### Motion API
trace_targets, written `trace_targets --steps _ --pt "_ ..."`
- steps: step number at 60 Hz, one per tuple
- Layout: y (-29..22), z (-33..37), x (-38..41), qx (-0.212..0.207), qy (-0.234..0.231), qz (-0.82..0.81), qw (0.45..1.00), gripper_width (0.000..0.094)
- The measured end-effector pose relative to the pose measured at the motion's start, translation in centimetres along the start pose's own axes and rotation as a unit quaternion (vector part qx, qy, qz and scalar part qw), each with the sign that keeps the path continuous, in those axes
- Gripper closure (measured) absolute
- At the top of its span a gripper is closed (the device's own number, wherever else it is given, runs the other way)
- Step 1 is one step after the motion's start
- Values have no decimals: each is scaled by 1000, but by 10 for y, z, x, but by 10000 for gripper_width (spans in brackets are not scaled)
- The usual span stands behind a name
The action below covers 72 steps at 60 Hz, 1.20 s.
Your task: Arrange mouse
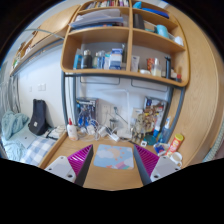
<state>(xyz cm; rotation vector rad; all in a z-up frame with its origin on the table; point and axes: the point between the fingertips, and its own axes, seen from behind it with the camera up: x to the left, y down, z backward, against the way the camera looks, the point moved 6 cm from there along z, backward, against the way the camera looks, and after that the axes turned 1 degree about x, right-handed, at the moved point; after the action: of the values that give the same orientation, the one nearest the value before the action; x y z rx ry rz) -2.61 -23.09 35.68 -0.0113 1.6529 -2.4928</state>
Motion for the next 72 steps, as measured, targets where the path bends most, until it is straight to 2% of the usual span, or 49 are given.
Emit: trace_targets --steps 7,12,27,38,60,66,67,68,70,72 --pt "82 -23 -35 45 15 -39 998 132" --pt "131 -33 -73 69 43 -72 994 133" --pt "239 -66 -196 126 128 -95 979 139" --pt "283 -101 -263 155 148 -87 973 144" --pt "302 -189 -309 170 114 -95 974 134" --pt "296 -205 -309 154 102 -92 978 177" --pt "295 -207 -308 154 98 -91 979 264" --pt "294 -208 -308 153 98 -90 979 281" --pt "294 -210 -306 152 93 -90 980 438" --pt "294 -211 -305 153 96 -84 980 445"
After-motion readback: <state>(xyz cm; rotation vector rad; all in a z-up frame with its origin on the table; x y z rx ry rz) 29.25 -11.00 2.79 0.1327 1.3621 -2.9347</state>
